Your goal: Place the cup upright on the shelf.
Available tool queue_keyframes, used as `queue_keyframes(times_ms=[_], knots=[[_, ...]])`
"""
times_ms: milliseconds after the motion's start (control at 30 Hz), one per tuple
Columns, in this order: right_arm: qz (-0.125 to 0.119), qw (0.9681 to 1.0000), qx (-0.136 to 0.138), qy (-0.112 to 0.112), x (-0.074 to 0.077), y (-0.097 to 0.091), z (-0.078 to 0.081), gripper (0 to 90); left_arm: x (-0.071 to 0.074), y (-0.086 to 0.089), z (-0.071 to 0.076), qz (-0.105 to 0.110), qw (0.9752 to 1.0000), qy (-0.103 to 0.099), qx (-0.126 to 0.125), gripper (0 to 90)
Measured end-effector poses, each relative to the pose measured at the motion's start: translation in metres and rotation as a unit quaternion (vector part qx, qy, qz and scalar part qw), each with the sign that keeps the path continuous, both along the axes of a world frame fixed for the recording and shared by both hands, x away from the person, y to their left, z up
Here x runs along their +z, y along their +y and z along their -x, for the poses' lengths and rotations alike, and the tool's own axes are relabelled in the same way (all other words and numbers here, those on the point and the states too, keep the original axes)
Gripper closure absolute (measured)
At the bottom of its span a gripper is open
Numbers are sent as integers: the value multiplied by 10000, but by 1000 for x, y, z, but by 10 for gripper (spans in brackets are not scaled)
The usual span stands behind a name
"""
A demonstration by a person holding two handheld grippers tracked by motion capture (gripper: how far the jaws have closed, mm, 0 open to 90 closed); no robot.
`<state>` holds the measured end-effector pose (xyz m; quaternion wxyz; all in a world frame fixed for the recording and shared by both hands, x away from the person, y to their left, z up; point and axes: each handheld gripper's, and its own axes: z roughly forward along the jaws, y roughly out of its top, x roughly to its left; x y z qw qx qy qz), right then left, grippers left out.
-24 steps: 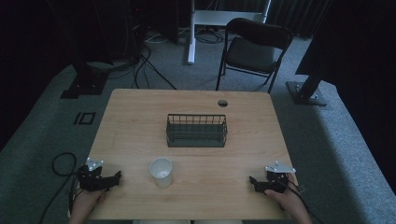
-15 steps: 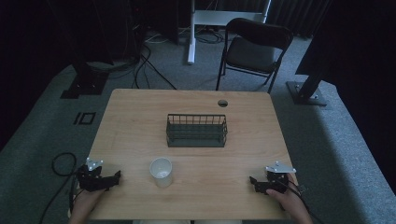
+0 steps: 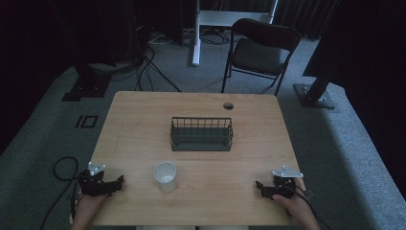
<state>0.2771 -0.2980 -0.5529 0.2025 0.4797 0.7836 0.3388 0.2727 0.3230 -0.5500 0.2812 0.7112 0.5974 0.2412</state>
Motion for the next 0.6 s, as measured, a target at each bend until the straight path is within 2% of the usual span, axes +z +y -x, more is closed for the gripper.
queue_keyframes(times_ms=[600], knots=[[-35, 9999, -133, -28, 1, 3, -4, 128, 0, 0, 0, -5, 10000, 4, -4, 10]])
